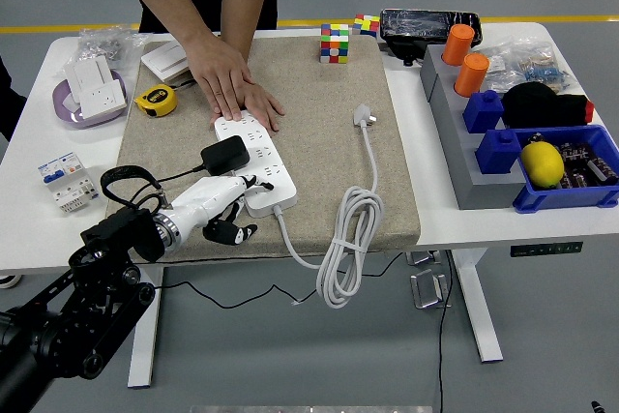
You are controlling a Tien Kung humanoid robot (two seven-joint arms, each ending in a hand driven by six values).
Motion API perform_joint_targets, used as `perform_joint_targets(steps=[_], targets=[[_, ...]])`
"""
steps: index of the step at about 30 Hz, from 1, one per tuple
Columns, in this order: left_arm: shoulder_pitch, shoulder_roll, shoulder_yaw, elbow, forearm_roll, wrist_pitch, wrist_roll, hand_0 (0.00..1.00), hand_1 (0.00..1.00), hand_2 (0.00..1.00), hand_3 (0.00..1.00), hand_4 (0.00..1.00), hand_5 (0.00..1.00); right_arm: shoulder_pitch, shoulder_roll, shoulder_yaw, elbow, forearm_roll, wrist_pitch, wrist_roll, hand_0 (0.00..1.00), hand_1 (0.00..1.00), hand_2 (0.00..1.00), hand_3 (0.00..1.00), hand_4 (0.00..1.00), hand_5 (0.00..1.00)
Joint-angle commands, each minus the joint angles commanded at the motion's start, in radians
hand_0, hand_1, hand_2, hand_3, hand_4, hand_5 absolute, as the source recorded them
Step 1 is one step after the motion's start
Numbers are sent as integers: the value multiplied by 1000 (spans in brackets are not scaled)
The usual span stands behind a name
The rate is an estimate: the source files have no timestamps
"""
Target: Pick up the plug,place it near the board,insert it into the board,press the button
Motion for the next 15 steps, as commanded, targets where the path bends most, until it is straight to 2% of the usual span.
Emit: perform_joint_targets(steps=[15], targets=[[-10, -1, 13, 39, 0, -10, -1, 107, 22, 134, 829, 661, 2, 3, -1, 3, -1, 1, 0, 0, 785, 731, 731, 758, 998, 998]])
